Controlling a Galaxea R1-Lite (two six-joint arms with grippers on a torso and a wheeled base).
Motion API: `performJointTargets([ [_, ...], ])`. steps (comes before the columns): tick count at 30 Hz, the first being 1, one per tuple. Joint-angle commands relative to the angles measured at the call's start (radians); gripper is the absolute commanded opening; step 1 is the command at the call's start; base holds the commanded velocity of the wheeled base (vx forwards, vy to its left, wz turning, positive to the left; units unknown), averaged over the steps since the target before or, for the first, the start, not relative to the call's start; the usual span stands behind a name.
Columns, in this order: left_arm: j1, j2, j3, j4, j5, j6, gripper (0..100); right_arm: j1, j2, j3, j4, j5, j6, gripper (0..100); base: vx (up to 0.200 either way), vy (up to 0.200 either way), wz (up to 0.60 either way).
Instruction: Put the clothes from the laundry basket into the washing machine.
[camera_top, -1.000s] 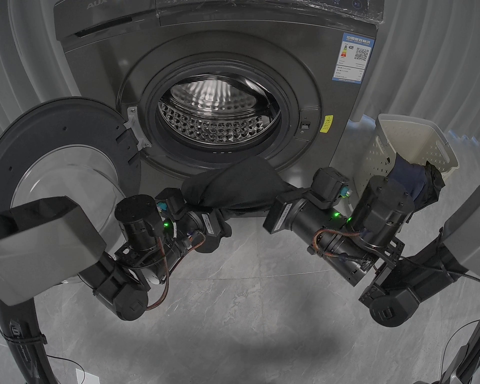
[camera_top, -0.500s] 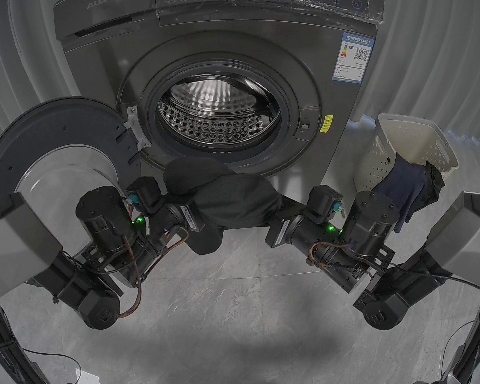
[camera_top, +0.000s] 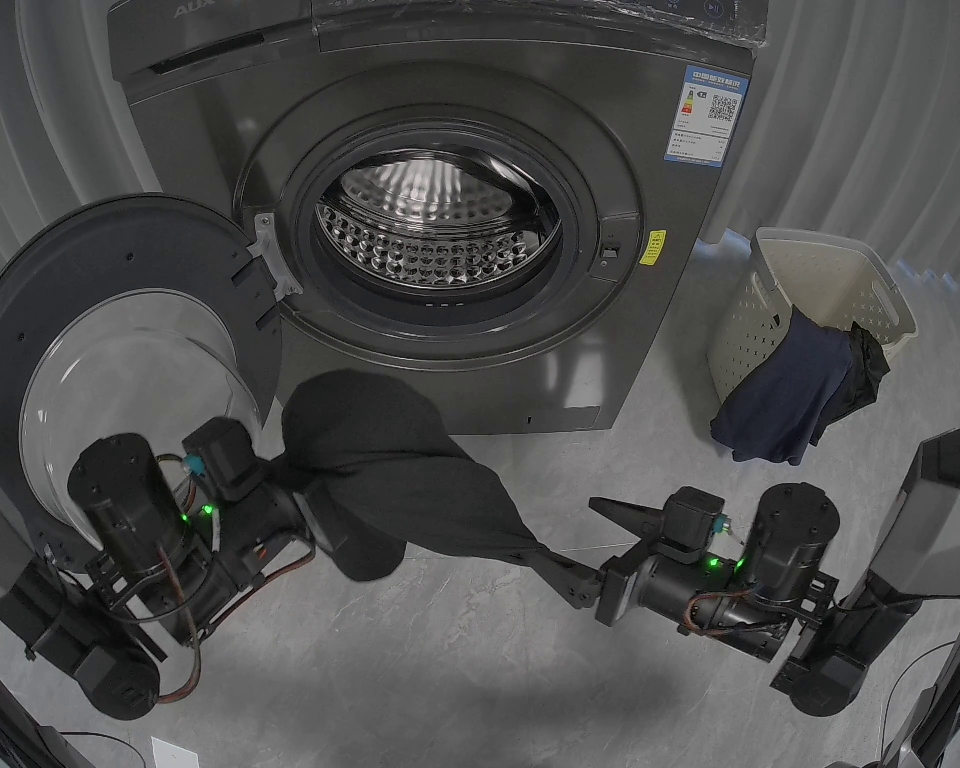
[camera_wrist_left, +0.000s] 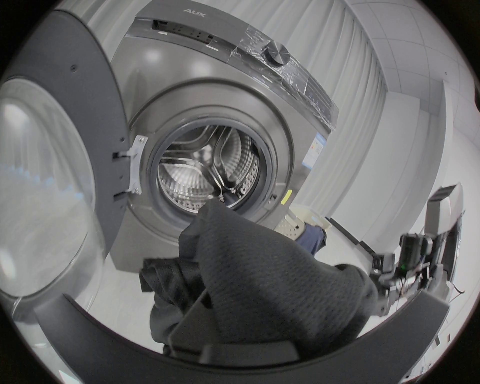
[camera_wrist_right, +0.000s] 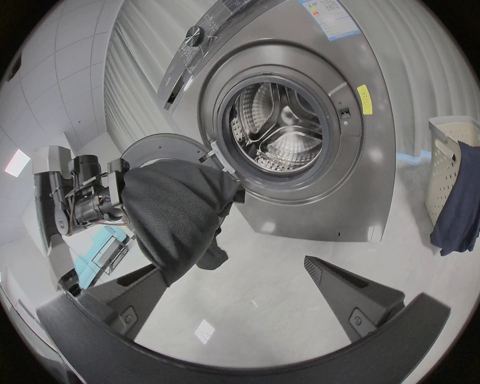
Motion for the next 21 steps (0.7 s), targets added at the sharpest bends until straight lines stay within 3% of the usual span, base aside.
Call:
performJointTargets([
  [1, 0.018, -0.053, 0.103, -0.006, -0.014, -0.002, 0, -0.087, -0.072, 0.082, -0.018, 0.045, 0.017, 100, 0.0, 0.0, 0.0],
  [5, 0.031, -0.036, 0.106, -0.006, -0.012, 0.001, 0, -0.11, -0.103, 0.092, -0.019, 0.078, 0.019, 100, 0.0, 0.0, 0.0],
  [11, 0.032, 0.021, 0.095, -0.012, -0.011, 0.013, 0, -0.033, -0.175, 0.105, -0.018, 0.094, 0.076, 100, 0.0, 0.0, 0.0],
  [15, 0.034, 0.065, 0.092, -0.053, 0.009, 0.013, 0, -0.017, -0.172, 0.068, -0.015, 0.08, 0.077, 100, 0.0, 0.0, 0.0],
  [19, 0.037, 0.085, 0.092, -0.098, 0.031, 0.018, 0, -0.144, -0.075, 0.0, -0.016, 0.0, 0.073, 100, 0.0, 0.0, 0.0],
  [21, 0.037, 0.081, 0.092, -0.096, 0.031, 0.019, 0, -0.17, -0.046, -0.029, -0.018, -0.021, 0.073, 100, 0.1, 0.0, 0.0],
])
